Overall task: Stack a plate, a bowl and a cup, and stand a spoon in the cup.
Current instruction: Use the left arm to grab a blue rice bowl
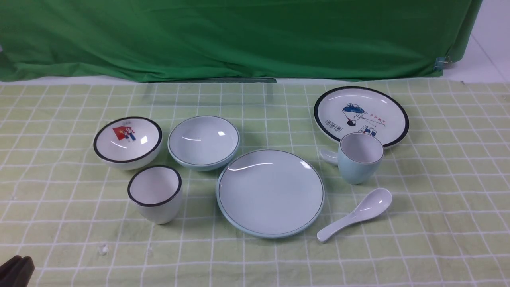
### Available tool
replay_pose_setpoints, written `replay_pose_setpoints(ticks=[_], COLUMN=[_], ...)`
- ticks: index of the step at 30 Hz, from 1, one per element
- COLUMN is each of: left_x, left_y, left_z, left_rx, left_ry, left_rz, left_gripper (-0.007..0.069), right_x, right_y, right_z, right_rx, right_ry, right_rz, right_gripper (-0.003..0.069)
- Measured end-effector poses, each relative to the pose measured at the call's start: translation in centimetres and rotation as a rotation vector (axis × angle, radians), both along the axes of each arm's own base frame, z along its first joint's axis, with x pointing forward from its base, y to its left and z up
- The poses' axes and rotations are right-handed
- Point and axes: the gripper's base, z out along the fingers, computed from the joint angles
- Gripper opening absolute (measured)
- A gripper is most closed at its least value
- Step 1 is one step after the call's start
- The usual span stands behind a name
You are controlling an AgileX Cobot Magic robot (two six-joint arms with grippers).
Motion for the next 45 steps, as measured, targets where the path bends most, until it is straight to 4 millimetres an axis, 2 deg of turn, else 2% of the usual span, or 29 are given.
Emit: replay_pose_setpoints(ticks=[5,9,11,12,15,19,20,22,23,24,25,27,29,31,34,35,36,38,39,40,41,42,44,45], left_x=[0.0,0.1,0.1,0.1,-0.5,-1.2,-1.3,-1.6,-1.7,-1.7,-1.8,-1.8,-2.0,-2.3,-2.6,-2.5,-2.4,-1.9,-1.9,-1.2,-1.1,-0.4,1.1,1.3], left_y=[0.1,0.0,0.0,0.0,-0.2,-0.4,-0.4,-0.4,-0.4,-0.4,-0.3,-0.3,-0.2,-0.3,-0.5,-0.6,-0.6,-0.6,-0.6,-0.6,-0.6,-0.6,-0.5,-0.5], left_z=[0.1,1.3,2.6,2.8,4.7,6.3,6.3,6.8,7.0,7.0,7.1,7.1,7.3,7.8,8.3,9.0,9.4,11.6,11.9,13.6,13.8,15.7,17.5,17.5], left_rx=[0.027,0.029,0.049,0.052,0.092,0.074,0.063,-0.029,-0.138,-0.138,-0.281,-0.380,-0.431,-0.444,-0.416,-0.398,-0.391,-0.370,-0.368,-0.340,-0.340,-0.306,-0.271,-0.267], left_ry=[-0.013,-0.148,-0.294,-0.309,-0.536,-0.726,-0.734,-0.791,-0.808,-0.811,-0.807,-0.802,-0.823,-0.886,-0.950,-0.945,-0.933,-0.869,-0.874,-0.792,-0.782,-0.714,-0.606,-0.585], left_rz=[0.002,0.001,-0.002,-0.003,-0.017,-0.033,-0.035,-0.054,-0.078,-0.078,-0.109,-0.126,-0.138,-0.164,-0.196,-0.203,-0.201,-0.182,-0.183,-0.157,-0.153,-0.130,-0.091,-0.084], left_gripper=[-0.0008,-0.0008,-0.0008,-0.0008,-0.0008,-0.0008,-0.0008,-0.0008,-0.0008,-0.0008,-0.0008,-0.0008,-0.0008,-0.0008,-0.0008,-0.0008,-0.0008,-0.0008,-0.0008,-0.0008,-0.0008,-0.0008,-0.0008,-0.0008], right_x=[0.0,0.1,0.1,0.1,-0.2,-1.1,-1.2,-1.6,-1.7,-1.7,-1.7,-1.6,-1.3,-1.0,-0.4,0.6,1.2,2.8,3.2,4.8,5.1,6.9,9.1,9.4], right_y=[0.0,0.0,0.0,0.0,0.0,0.0,0.0,0.0,-0.1,-0.1,-0.1,0.0,0.0,0.0,0.0,0.1,0.1,0.1,0.1,0.2,0.2,0.2,0.3,0.3], right_z=[0.0,0.6,1.5,1.6,3.6,5.9,6.1,6.6,6.8,6.8,6.9,7.0,7.2,8.3,10.2,11.7,12.1,13.6,13.6,14.3,14.3,14.1,13.6,13.5], right_rx=[-0.012,-0.010,-0.008,-0.008,0.001,0.112,0.122,0.181,0.205,0.207,0.220,0.225,0.225,0.224,0.219,0.190,0.181,0.140,0.137,0.109,0.102,0.078,0.065,0.066], right_ry=[-0.001,-0.067,-0.167,-0.180,-0.403,-0.670,-0.691,-0.760,-0.781,-0.783,-0.794,-0.795,-0.785,-0.778,-0.775,-0.757,-0.734,-0.682,-0.665,-0.601,-0.586,-0.487,-0.354,-0.339], right_rz=[0.002,0.001,0.001,0.001,-0.001,0.018,0.021,0.038,0.046,0.047,0.051,0.053,0.052,0.050,0.049,0.044,0.040,0.028,0.026,0.018,0.016,0.010,0.005,0.004], right_gripper=[0.0246,0.0246,0.0246,0.0246,0.0246,0.0246,0.0246,0.0246,0.0246,0.0246,0.0246,0.0244,0.0232,0.0189,0.0115,0.0064,0.0043,0.0015,0.0015,0.0015,0.0015,0.0015,0.0015,0.0015])
